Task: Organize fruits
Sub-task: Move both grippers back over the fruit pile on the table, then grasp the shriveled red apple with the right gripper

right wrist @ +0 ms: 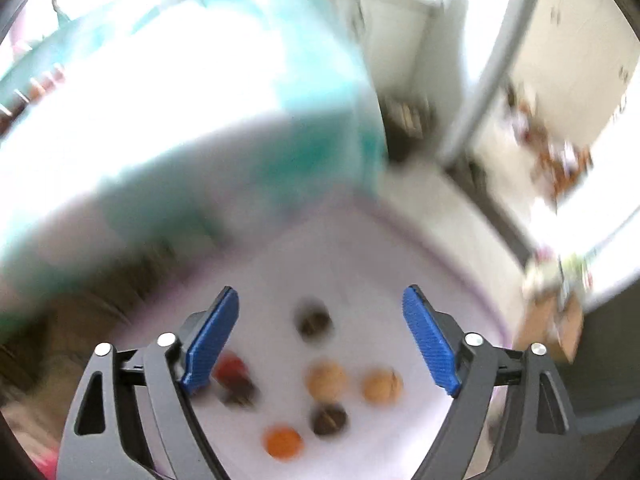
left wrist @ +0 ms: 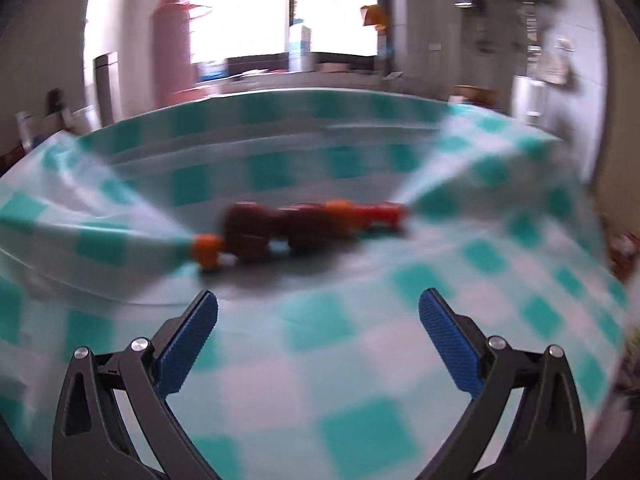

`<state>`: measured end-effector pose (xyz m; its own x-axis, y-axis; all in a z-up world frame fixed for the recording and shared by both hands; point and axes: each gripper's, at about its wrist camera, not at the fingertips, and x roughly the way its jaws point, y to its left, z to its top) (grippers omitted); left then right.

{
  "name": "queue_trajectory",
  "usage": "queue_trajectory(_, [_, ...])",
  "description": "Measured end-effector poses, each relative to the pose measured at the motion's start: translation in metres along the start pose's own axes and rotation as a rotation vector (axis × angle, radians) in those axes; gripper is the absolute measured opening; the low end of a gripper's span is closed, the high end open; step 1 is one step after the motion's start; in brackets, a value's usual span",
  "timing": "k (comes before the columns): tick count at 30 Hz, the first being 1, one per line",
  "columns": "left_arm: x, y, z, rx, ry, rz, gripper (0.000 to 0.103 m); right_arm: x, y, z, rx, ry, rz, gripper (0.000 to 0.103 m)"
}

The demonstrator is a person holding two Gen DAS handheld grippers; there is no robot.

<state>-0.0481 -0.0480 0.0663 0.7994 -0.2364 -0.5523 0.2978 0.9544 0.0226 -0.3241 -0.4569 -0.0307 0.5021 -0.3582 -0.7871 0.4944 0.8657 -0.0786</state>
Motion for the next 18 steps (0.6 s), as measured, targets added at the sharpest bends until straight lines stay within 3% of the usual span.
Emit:
queue_trajectory(4, [0.024, 0.049, 0.010, -0.087, 0.014, 0.108, 0.101, -0.072, 0.055, 0.046, -0.070, -0.299, 0.146, 0.087])
queue_trajectory(6, [0.033, 0.073, 0.013, -0.150, 0.019, 0.134, 0.101, -0.086, 0.087, 0.063, -0.121, -0.353, 0.215, 0.087])
queue_trajectory(9, [0.039, 0.101, 0.007, -0.231, 0.019, 0.151, 0.101, -0.080, 0.145, 0.093, -0.197, -0.345, 0.290, 0.087])
queue_trajectory(15, [0.041, 0.136, -0.006, -0.410, 0.072, 0.139, 0.101, -0.031, 0.270, 0.126, -0.280, -0.225, 0.422, 0.087])
queue_trajectory(18, [0.047, 0.137, -0.009, -0.405, 0.110, 0.169, 0.101, -0.011, 0.327, 0.141, -0.303, -0.164, 0.471, 0.087])
